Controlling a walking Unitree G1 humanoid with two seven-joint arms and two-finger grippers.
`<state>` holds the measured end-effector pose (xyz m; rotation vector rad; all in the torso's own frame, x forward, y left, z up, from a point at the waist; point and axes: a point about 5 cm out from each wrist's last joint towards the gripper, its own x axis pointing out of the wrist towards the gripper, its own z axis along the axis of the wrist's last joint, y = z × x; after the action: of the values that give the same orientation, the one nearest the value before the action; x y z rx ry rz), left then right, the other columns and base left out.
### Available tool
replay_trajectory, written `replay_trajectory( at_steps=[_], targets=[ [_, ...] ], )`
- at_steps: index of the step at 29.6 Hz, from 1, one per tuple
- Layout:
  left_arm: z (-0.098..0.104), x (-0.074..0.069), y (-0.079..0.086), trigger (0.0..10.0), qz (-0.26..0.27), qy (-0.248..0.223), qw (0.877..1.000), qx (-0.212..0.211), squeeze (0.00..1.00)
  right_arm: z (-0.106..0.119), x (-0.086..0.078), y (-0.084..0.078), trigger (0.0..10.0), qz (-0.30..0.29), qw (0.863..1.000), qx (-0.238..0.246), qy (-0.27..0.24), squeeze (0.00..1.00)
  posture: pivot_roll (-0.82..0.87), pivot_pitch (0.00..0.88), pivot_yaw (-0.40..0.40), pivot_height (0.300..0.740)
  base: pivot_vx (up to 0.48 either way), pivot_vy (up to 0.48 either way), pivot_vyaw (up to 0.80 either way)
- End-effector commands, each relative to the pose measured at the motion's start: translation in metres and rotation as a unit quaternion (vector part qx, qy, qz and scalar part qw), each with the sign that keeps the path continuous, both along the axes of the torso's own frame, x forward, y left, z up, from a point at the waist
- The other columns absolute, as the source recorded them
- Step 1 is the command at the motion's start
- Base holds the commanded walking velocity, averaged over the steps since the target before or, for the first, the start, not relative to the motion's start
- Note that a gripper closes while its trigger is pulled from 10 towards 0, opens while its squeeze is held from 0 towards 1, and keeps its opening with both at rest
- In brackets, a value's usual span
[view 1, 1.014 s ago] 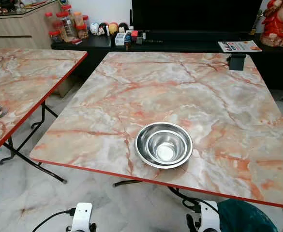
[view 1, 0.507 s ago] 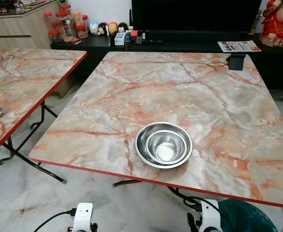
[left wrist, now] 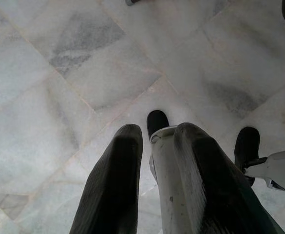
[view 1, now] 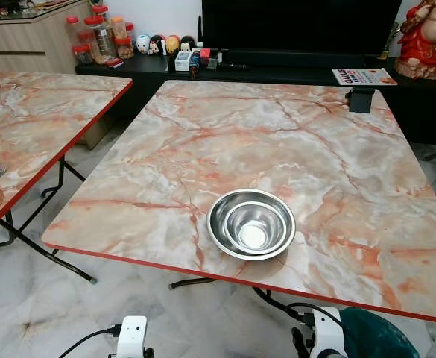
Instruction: Setting the table
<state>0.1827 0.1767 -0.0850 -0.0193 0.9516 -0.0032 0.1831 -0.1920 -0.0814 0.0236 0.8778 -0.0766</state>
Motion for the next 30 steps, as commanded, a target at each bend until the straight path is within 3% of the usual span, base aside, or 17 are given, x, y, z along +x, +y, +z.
replay_trajectory(
  at_steps=[1,30],
  targets=[
    [-0.0007,-0.0018,0.0032,10.0,0.010,0.002,1.000,0.003,0.00,0.0011,0.0033,0.0017,10.0,0.004,1.000,0.002,0.000,0.00,-0.05,0.000,0.015,0.723,0.000,0.000,0.00],
    [0.0007,0.0013,0.0019,10.0,0.002,-0.001,1.000,0.002,0.00,0.0013,0.0054,0.0078,10.0,0.002,1.000,0.009,-0.002,0.00,-0.04,0.000,0.024,0.723,0.000,0.000,0.00]
  ],
)
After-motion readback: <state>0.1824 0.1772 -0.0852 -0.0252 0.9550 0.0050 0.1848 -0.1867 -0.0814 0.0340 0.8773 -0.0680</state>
